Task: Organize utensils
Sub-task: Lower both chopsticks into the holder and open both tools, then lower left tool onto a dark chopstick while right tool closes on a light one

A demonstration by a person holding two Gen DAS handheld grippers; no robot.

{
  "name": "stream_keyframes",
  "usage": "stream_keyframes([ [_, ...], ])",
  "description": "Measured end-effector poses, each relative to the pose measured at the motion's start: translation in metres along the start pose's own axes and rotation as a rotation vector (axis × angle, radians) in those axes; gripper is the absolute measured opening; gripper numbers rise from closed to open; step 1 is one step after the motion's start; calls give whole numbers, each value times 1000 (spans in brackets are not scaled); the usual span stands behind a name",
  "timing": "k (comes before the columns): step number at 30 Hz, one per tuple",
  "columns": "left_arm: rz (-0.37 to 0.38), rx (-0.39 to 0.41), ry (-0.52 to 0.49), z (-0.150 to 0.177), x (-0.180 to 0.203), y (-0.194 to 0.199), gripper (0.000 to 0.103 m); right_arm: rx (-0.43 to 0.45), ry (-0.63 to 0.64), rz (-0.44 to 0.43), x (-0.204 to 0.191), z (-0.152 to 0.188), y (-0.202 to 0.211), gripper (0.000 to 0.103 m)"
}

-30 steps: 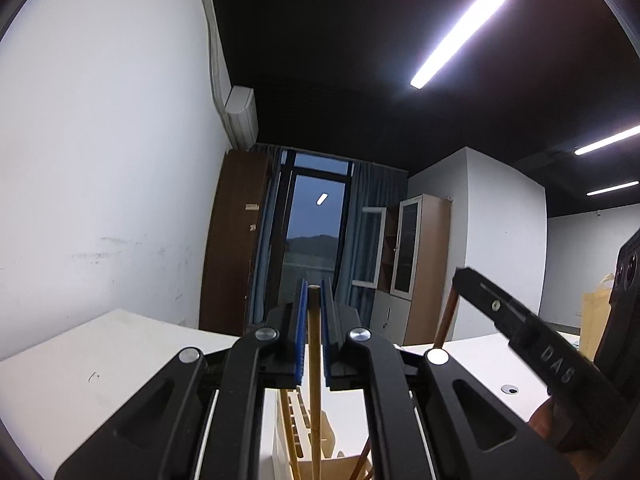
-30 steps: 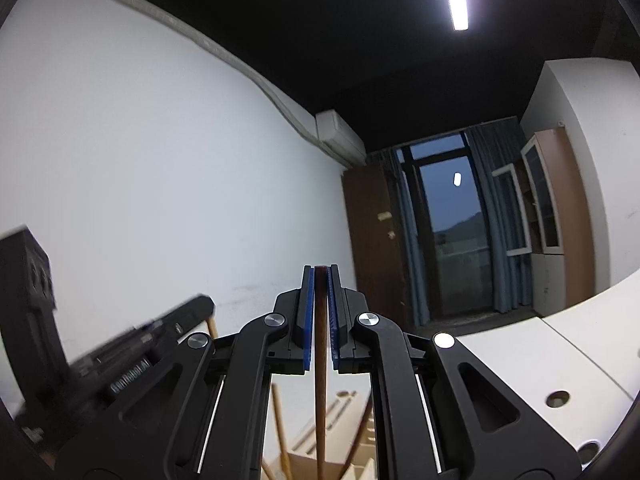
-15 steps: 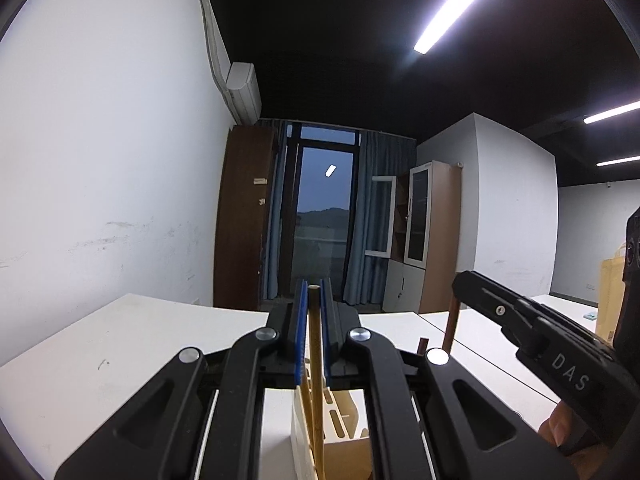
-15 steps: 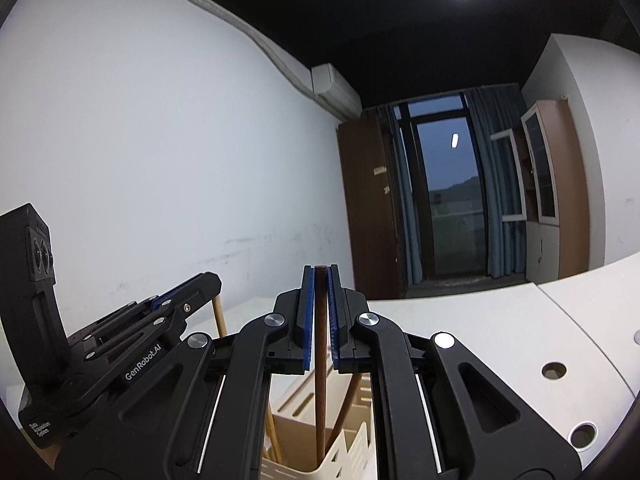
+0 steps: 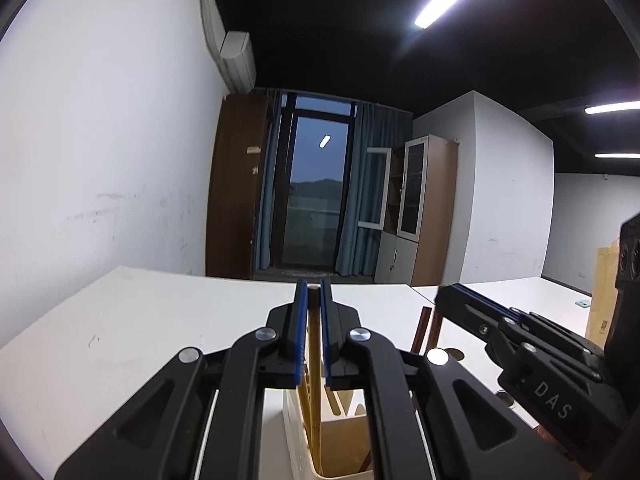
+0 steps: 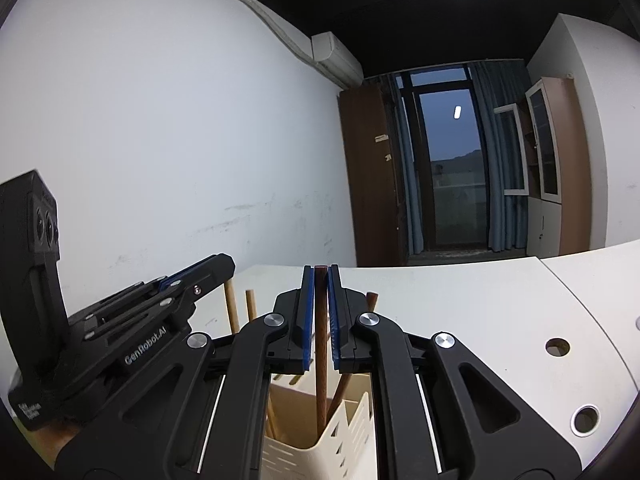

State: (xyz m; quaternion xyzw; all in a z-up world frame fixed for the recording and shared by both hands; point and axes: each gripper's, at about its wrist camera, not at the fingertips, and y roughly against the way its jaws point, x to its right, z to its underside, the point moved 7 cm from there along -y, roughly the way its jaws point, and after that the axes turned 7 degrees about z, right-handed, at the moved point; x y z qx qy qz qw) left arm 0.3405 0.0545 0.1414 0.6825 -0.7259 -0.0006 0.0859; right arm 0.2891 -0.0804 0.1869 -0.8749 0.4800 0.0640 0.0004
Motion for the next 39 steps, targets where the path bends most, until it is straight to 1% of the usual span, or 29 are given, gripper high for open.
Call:
stream_keyframes([
  [2,4,-20,3,1,-1,0,7,-6,-12,3,3,-1,0,11],
  [4,-16,4,6,-1,-4,5,16,-4,-19,5,6,0,1,13],
  [5,-15,14,9,-3,-5,8,22,-4,-17,9,6,-1,2,13],
  [6,-13,19,11,-4,-6,10,25,-4,-16,12,7,0,2,15],
  [7,-16,25,14,-5,-7,13,25,-3,-17,13,8,0,3,18],
  [9,-12,32,23,-7,-9,18,26,-5,-18,13,10,0,3,19],
  [12,-9,26,30,-5,-10,22,26,-10,-11,22,10,0,4,19],
  [15,-11,10,25,-1,-9,27,27,-10,-8,31,11,-1,8,23],
  [16,-15,1,20,1,-9,29,27,-9,-8,36,11,-2,10,23],
  [18,-17,-19,10,3,-7,32,32,-2,-14,52,13,-2,15,24],
  [23,-27,-56,-8,8,-1,43,33,-15,-6,75,13,-2,22,26],
  [25,-26,-75,-12,9,2,48,33,-29,-5,78,13,-2,24,32],
  [27,-27,-99,-16,13,4,52,33,-50,-16,61,13,0,29,32],
  [29,-23,-124,-18,16,6,57,37,-63,-10,73,13,2,33,32],
  [32,-25,-159,-25,23,9,63,38,-89,5,89,12,6,40,33],
  [35,-26,-208,-26,30,11,65,38,-88,3,103,12,11,52,36],
  [37,-25,-241,-25,36,11,67,38,-92,14,91,9,15,59,42],
  [39,-17,-274,-27,43,13,69,38,-104,14,109,11,19,65,43],
])
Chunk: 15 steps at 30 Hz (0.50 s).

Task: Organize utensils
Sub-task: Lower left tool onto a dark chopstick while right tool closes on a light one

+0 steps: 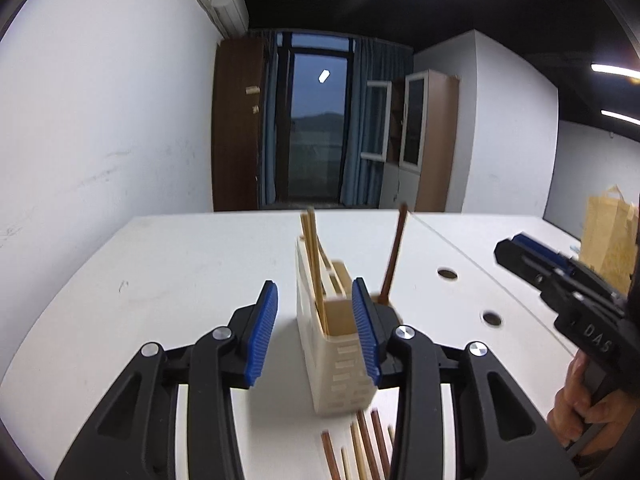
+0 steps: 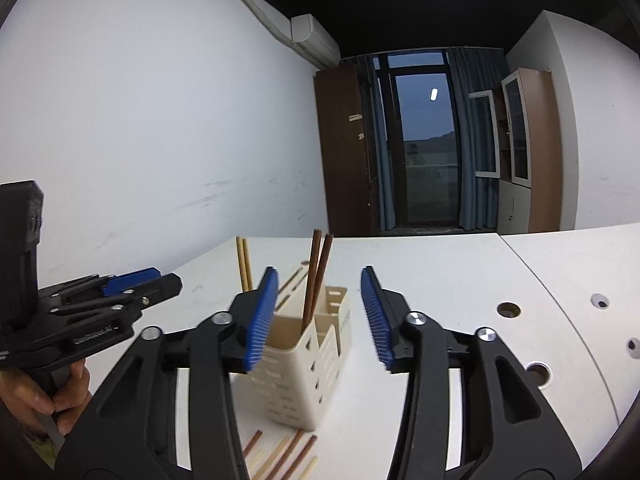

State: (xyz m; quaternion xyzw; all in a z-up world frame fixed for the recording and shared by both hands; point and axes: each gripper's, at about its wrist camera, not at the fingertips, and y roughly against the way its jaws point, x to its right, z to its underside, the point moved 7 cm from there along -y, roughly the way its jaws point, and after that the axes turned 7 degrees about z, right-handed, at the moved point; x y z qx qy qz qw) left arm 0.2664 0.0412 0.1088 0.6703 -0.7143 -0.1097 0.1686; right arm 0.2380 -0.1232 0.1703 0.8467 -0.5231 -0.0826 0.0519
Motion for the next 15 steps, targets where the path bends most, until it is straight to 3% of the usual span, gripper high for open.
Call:
stream_keyframes([
  [4,15,-49,29,23,-3,-3,44,-80,-29,19,9,25,1,43],
  [15,23,-206,55,80,-10,-31,44,-286,10,49,10,87,-26,49],
])
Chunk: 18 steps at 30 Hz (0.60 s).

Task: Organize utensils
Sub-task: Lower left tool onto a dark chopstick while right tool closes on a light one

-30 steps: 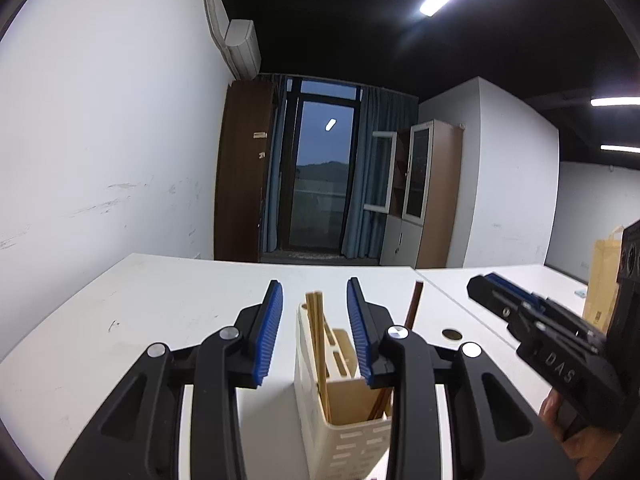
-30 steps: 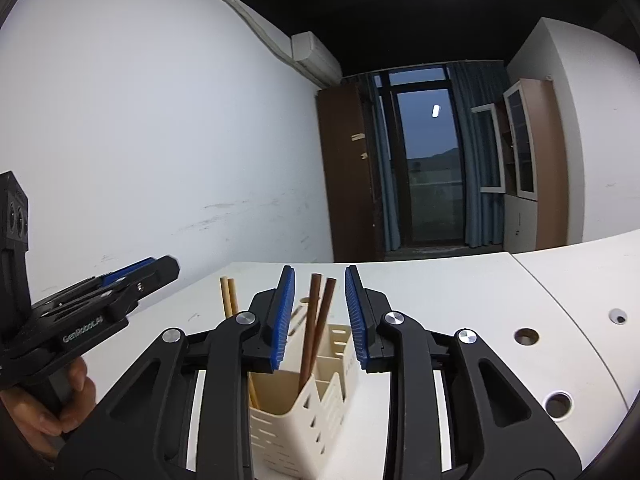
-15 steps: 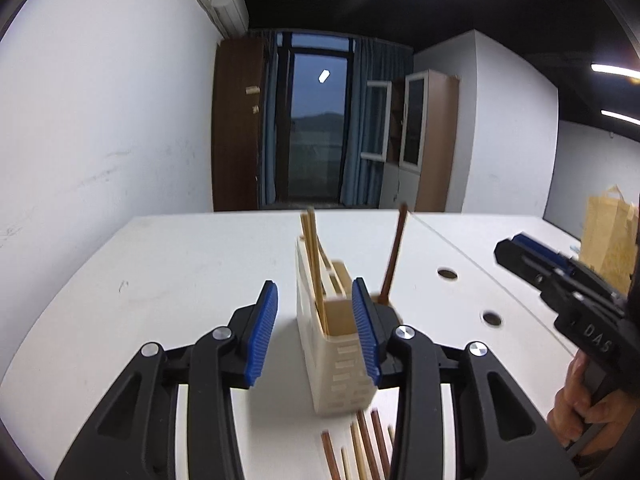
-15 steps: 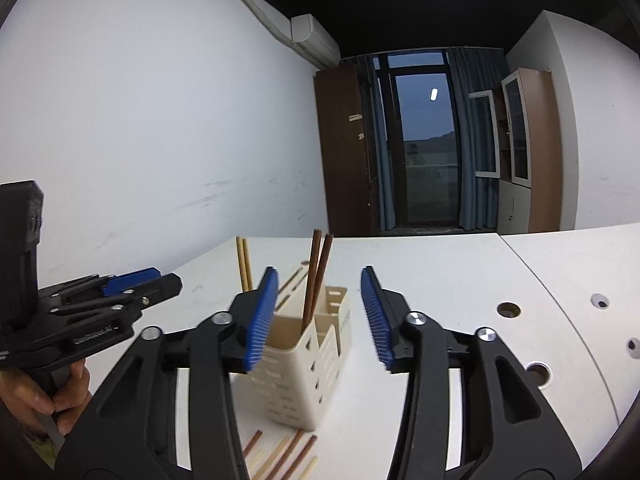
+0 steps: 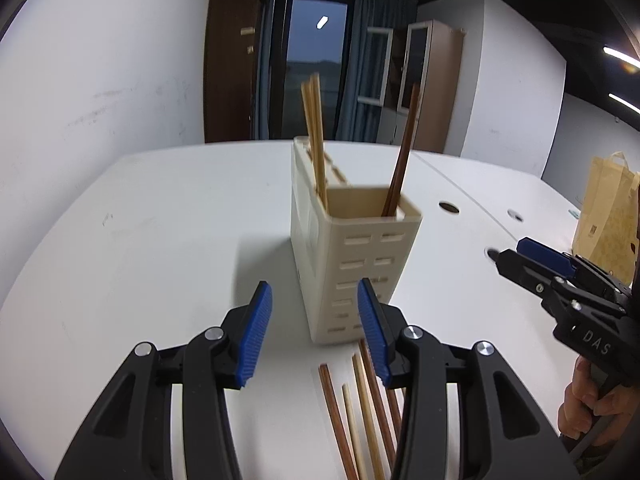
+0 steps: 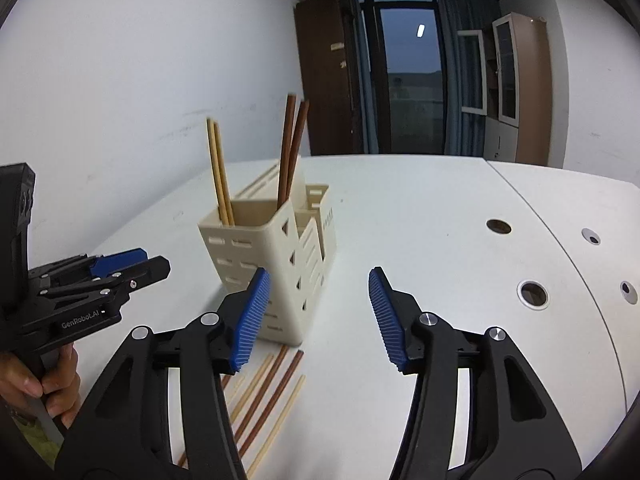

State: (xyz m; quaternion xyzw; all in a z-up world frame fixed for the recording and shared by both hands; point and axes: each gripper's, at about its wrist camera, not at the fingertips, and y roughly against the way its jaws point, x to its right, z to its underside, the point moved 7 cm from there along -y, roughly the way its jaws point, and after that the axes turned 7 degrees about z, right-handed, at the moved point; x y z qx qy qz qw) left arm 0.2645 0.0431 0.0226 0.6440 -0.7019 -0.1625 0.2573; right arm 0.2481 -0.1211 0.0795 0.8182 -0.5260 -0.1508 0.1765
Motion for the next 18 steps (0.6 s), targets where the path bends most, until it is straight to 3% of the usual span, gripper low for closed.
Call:
stream_keyframes([
  [12,31,-178,48,34,-9,-38,44,-197,41,-18,-11,42,-37,49],
  [18,20,-228,29,46,-9,-53,44,-315,36,-46,-16,65,-59,49],
])
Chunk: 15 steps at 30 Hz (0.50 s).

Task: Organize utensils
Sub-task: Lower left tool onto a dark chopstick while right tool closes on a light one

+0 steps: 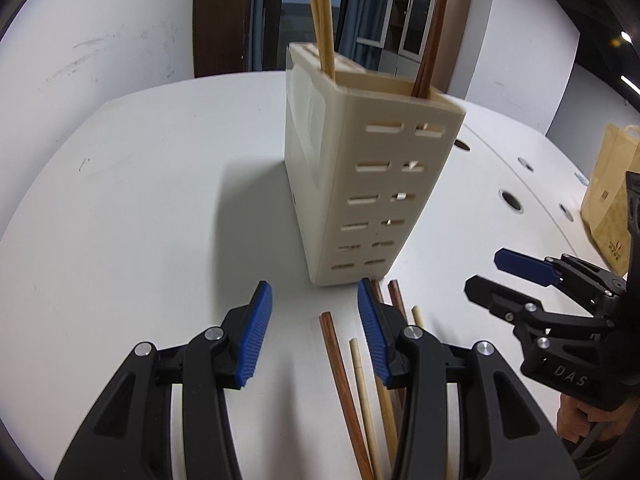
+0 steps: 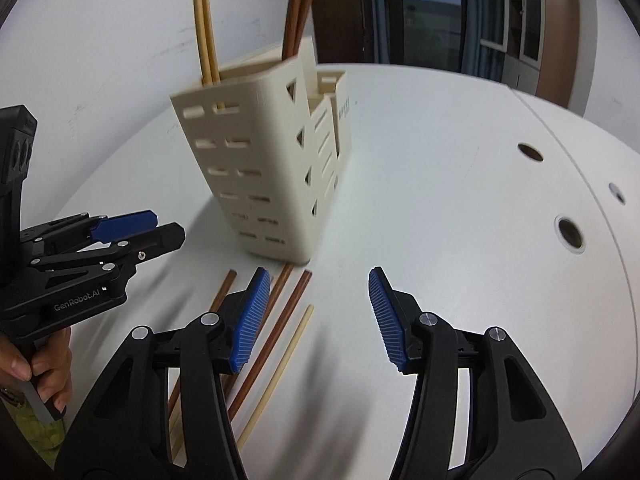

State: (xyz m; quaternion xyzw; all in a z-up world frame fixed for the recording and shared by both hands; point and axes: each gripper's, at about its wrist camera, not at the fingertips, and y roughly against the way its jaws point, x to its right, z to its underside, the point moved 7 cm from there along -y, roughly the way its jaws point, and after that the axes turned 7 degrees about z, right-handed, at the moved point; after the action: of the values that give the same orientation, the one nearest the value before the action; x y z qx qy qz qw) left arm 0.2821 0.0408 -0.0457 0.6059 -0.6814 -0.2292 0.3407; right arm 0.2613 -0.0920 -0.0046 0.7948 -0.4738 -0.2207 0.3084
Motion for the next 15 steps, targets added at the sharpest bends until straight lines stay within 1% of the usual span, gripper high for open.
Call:
stream_keyframes([
  [7,19,-76,10,9,-2,-22,44,-94,-19,-51,-1,14,-25,49],
  [15,27,-142,9,22,-7,-41,44,-155,-15,-51,-4,28,-42,48],
])
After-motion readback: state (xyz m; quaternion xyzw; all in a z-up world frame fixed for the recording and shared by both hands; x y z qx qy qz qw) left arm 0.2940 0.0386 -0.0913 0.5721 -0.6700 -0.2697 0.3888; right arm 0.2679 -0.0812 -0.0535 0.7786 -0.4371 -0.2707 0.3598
